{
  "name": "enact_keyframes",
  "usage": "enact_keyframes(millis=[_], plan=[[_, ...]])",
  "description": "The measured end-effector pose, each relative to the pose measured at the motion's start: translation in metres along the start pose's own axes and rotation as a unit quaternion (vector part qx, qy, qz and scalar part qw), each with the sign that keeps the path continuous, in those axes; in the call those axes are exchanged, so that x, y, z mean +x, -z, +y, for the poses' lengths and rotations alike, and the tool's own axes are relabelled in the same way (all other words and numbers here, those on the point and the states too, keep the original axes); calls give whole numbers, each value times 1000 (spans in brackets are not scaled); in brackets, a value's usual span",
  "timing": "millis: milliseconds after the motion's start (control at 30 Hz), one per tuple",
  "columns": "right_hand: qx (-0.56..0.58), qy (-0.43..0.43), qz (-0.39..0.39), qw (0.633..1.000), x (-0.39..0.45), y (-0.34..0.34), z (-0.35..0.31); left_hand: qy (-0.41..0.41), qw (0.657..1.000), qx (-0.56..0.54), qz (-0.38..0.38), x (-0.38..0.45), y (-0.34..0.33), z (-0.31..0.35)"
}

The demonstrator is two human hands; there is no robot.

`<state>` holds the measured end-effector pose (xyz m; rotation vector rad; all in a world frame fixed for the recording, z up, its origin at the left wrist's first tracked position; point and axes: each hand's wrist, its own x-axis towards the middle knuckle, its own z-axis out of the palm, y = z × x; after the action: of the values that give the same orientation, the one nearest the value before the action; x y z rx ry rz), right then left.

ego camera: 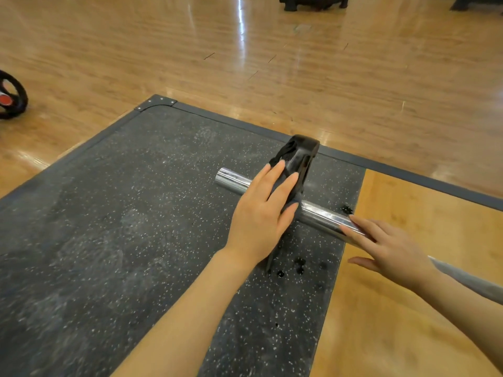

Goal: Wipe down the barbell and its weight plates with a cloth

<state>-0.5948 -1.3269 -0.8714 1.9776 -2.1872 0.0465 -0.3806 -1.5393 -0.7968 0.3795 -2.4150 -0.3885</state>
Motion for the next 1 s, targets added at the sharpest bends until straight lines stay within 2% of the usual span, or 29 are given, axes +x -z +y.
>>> enact_keyframes(millis=[200,467,600,800,867,1000], plan=[[-20,0,-7,1000,8,4,11,1,999,-30,-23,24,-3,-7],[-25,-13,-11,1000,10,3,16,-26,999,-9,34,-45,-22,-25],[-47,-60,-4,997,4,0,0,-17,999,5,44,-35,-26,-18],[-16,-105,-30,994,4,7,-6,-33,998,-3,46,-2,-24,-14],[-6,-110,-34,993,5,9,-6,-9,998,-37,55,-12,-22,-17],[1,-119,-36,992,5,8,-5,130,979,-122,103,-55,-17,-22]])
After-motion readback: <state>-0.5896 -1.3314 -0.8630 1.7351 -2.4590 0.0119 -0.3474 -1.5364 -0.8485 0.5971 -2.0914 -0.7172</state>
